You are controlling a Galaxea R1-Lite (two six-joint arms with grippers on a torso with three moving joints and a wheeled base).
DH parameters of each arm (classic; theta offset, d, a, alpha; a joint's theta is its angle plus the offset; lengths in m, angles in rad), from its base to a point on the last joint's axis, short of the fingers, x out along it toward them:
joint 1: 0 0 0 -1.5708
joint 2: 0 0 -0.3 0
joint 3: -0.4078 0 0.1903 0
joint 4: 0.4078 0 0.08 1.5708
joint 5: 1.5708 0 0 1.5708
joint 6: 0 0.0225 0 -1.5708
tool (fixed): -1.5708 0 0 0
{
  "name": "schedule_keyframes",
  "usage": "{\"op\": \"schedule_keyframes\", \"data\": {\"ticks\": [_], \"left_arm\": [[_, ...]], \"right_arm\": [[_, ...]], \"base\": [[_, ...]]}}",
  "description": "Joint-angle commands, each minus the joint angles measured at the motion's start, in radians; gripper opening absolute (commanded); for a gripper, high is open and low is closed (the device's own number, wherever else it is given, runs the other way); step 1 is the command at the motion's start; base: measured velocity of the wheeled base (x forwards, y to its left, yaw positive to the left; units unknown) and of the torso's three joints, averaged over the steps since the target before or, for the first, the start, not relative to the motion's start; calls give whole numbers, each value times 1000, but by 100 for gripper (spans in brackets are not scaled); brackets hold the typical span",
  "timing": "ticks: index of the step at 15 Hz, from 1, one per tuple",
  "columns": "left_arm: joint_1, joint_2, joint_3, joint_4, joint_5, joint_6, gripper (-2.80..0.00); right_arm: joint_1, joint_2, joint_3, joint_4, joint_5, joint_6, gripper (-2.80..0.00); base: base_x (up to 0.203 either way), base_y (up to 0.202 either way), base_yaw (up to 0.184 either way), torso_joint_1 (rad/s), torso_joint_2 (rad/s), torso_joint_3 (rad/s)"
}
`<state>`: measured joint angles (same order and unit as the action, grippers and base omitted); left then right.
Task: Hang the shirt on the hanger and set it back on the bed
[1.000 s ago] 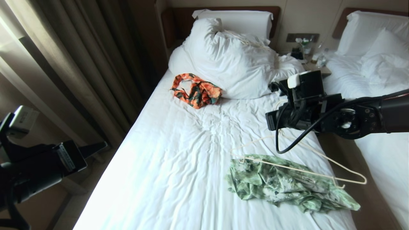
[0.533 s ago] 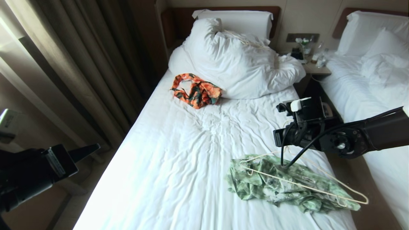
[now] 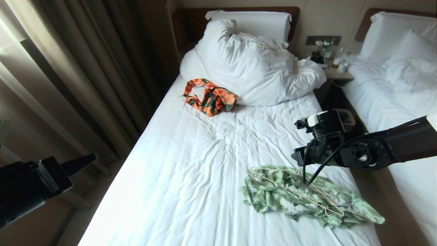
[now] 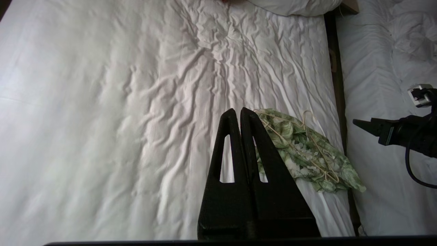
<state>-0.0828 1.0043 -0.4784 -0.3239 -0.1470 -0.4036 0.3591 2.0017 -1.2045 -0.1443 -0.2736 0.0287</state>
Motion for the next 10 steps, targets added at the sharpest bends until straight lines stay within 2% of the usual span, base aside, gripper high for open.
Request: {"op": "schedule_keyframes", "data": {"ticks": [1, 6, 10], "left_arm": [[1, -33, 2, 15, 0, -3, -280], [0, -129, 26, 69, -4, -7, -280], [0, -261, 50, 96, -2, -7, -280]], "right_arm": [[2, -21, 11, 3, -2, 0, -280], [27, -169, 66, 3, -39, 0, -280], [82, -495, 136, 87, -155, -17, -280]], "base": [[0, 0, 0, 0, 0, 0], [0, 0, 0, 0, 0, 0], [0, 0, 0, 0, 0, 0]]}}
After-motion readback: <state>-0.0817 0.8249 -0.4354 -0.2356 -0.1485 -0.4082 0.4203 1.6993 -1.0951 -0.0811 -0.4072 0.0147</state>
